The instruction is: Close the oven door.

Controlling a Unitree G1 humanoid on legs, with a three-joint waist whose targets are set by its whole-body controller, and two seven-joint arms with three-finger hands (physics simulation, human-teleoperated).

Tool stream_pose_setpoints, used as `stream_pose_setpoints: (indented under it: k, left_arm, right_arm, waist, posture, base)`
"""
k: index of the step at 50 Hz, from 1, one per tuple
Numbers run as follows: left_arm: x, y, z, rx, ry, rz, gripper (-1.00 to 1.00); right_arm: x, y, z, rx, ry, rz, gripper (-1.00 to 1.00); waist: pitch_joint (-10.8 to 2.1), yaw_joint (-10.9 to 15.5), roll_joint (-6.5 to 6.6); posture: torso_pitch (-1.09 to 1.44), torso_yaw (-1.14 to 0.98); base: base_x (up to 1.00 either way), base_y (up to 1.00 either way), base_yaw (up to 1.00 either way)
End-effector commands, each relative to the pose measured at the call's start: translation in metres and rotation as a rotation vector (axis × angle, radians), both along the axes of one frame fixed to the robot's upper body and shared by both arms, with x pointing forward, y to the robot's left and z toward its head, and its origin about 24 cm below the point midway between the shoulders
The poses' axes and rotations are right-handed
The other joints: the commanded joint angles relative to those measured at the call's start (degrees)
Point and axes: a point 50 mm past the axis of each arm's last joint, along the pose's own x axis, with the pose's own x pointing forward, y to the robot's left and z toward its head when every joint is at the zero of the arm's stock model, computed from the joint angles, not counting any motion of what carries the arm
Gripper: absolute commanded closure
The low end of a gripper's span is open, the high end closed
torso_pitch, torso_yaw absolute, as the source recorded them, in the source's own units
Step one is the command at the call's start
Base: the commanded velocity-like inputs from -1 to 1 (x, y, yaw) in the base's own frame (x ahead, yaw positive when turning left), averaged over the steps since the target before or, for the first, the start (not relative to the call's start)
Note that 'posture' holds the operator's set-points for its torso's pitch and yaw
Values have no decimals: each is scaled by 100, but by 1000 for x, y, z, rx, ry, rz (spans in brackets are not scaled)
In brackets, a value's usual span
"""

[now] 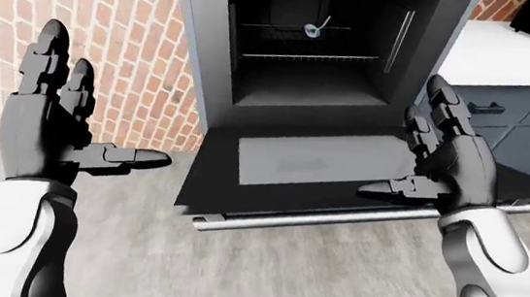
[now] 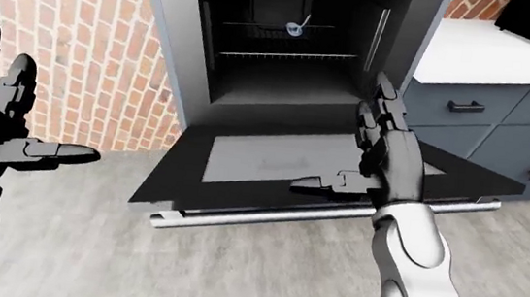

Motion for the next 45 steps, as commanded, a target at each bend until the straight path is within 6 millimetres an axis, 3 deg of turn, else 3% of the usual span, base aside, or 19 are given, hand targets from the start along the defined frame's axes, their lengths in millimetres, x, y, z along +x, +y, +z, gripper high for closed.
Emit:
stream_pose_setpoints:
  k: [1,4,6,7,10,14,16,18,19,21,28,31,33,34,37,40,42,44,45]
  left_arm:
    - [-4,-3,13,25,-77,-11,-100]
    - [-4,-3,13,25,-78,-10,-100]
    - [-4,-2,12,25,-77,-10,-100]
    - [-4,-2,12,25,-77,-9,-100]
    - [-4,-2,12,26,-77,-10,-100]
    - [-4,-2,13,26,-78,-10,-100]
    - [-4,-2,12,25,-77,-9,-100]
    - [-4,-2,12,26,-77,-9,-100]
    - [-4,-2,12,26,-77,-10,-100]
    - [-4,-2,12,26,-77,-9,-100]
    - [-4,-2,12,27,-78,-10,-100]
    - [-4,-1,13,26,-79,-7,-100]
    - [-4,-2,12,27,-77,-8,-100]
    - [-4,-2,11,27,-76,-8,-100]
    - [-5,-2,12,27,-77,-8,-100]
    - [-5,-1,12,27,-76,-7,-100]
    - [-5,-2,12,28,-77,-7,-100]
    - [-5,-2,12,28,-78,-7,-100]
    - [-5,-2,13,29,-79,-8,-100]
  right_arm:
    - [-4,0,13,-16,-81,-6,-100]
    - [-4,0,13,-17,-81,-6,-100]
    - [-4,0,13,-17,-81,-6,-100]
    - [-4,0,13,-17,-81,-6,-100]
    - [-4,0,13,-17,-82,-6,-100]
    - [-3,0,13,-17,-82,-5,-100]
    - [-4,0,13,-17,-81,-4,-100]
    - [-4,1,13,-17,-81,-3,-100]
    - [-4,1,12,-18,-81,-3,-100]
    - [-3,0,13,-18,-81,-3,-100]
    - [-4,0,14,-18,-83,-4,-100]
    - [-4,1,13,-18,-81,-1,-100]
    - [-4,0,13,-17,-81,-2,-100]
    - [-4,0,13,-17,-81,-2,-100]
    - [-4,0,13,-18,-81,-2,-100]
    - [-4,1,13,-18,-81,-2,-100]
    - [-4,0,12,-19,-82,-5,-100]
    - [-4,0,14,-24,-94,-7,-100]
    - [0,-3,14,-29,-103,-33,-100]
  waist:
    - [-67,-12,10]
    - [-66,-7,-197]
    - [-136,-4,-479]
    - [-97,-64,-237]
    - [-175,-36,-350]
    - [-97,-37,-140]
    - [-61,-65,66]
    - [-190,-71,504]
    - [-199,-31,394]
    - [-98,-9,342]
    - [-69,-5,-84]
    - [-114,-1,-409]
    - [-101,-61,-285]
    - [-116,-24,-345]
    - [-171,-27,-292]
    - [-76,-45,-90]
    - [-84,-73,158]
    - [-224,-43,672]
    - [-41,8,280]
  posture:
    - [0,0]
    - [0,0]
    - [0,0]
    - [0,0]
    - [0,0]
    - [0,0]
    - [0,0]
    - [0,0]
    - [0,0]
    - [0,0]
    - [0,0]
    - [0,0]
    - [0,0]
    - [0,0]
    - [0,0]
    - [0,0]
    - [0,0]
    - [0,0]
    - [0,0]
  base:
    - [6,31,0]
    - [6,32,0]
    - [7,32,0]
    - [6,31,0]
    - [6,31,0]
    - [7,31,0]
    - [7,31,0]
    - [7,32,0]
    - [5,30,0]
    - [6,32,0]
    - [5,32,0]
    - [5,31,0]
    - [5,31,0]
    - [5,31,0]
    - [5,32,0]
    - [5,32,0]
    - [5,31,0]
    - [4,30,0]
    - [0,0,0]
